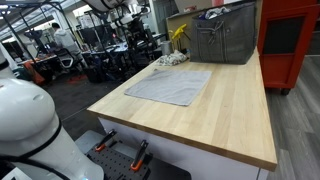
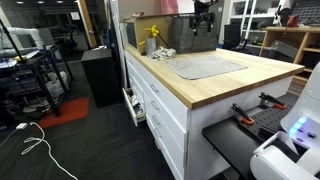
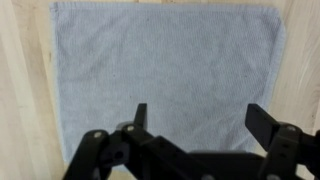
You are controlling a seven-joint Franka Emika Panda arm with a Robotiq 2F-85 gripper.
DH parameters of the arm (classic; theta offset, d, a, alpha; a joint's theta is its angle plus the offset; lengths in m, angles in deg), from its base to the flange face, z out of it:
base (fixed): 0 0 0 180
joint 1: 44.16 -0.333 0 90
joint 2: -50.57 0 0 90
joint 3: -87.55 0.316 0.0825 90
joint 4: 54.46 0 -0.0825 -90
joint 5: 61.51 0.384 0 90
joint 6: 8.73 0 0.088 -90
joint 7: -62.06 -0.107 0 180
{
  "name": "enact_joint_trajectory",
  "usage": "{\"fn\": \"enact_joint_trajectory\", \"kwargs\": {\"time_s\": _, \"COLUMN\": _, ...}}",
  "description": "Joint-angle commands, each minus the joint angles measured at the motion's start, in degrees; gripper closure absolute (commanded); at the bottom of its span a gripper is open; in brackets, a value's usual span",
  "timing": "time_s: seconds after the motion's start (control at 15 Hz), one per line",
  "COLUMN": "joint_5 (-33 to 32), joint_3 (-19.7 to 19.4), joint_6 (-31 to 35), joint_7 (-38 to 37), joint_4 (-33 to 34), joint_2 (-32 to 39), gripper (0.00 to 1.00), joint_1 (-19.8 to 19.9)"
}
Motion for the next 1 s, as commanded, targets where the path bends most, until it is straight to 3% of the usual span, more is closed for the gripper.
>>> {"fn": "enact_joint_trajectory", "kwargs": {"time_s": 0.0, "joint_5": 0.02, "joint_3": -0.15, "joint_6": -0.13, "joint_7": 0.03, "joint_4": 0.12, "joint_2": 0.01, "gripper": 0.0, "joint_1": -0.15}}
{"fn": "enact_joint_trajectory", "kwargs": {"time_s": 0.4, "joint_5": 1.97, "joint_3": -0.14, "joint_6": 4.79, "joint_7": -2.58, "joint_4": 1.46, "joint_2": 5.52, "gripper": 0.0, "joint_1": -0.4}}
{"fn": "enact_joint_trajectory", "kwargs": {"time_s": 0.93, "joint_5": 4.11, "joint_3": 1.74, "joint_6": 7.12, "joint_7": -6.56, "joint_4": 1.0, "joint_2": 6.78, "gripper": 0.0, "joint_1": -3.49}}
